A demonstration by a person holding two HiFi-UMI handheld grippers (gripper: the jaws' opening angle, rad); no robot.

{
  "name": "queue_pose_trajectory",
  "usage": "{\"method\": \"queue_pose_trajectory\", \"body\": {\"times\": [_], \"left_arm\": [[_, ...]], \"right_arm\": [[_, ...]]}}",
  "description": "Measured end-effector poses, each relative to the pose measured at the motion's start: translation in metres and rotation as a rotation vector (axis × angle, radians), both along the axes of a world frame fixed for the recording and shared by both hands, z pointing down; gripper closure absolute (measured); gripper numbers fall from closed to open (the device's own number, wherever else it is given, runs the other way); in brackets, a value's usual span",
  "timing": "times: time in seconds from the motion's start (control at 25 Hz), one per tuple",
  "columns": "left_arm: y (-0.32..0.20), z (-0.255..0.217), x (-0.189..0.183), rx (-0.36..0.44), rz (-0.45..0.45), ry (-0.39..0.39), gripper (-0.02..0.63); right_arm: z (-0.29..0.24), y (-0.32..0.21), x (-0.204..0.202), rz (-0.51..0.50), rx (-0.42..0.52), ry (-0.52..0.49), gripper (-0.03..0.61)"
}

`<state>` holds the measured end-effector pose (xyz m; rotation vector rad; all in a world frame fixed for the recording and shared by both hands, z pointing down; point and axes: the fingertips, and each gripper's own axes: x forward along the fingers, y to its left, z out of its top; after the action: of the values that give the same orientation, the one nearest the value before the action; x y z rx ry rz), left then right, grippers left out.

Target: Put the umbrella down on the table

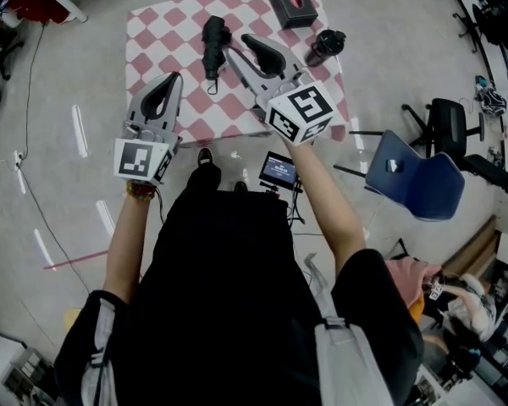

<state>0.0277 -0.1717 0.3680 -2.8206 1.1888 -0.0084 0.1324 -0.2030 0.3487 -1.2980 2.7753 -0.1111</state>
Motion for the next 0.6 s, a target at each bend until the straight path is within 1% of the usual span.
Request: {"method": "queue_pose_trajectory", "body": {"times": [0.12,0.24,0.48,0.6], "left_arm": [[0.001,-0.001,0.0,0.003,-0.002,0.0,0.597],[0.002,0.0,0.001,0.001,-0.004,0.0,0.597],[0.002,0.002,0.002,0.002,0.0,0.005,0.597],[0.003,0.001,0.003,0.006,0.001,0.009,0.597]], "right_arm": [[-0.003,0.005,0.001,0.007,0.032,0.004,0.449],[-0.004,0.012,0.002,0.008,0.067,0.028,0.462],[-0.001,0.019,0.003,0.019,0.111,0.077,0.489],[0.0,0.024,0.004,0.022,0.122,0.083,0.498]]}}
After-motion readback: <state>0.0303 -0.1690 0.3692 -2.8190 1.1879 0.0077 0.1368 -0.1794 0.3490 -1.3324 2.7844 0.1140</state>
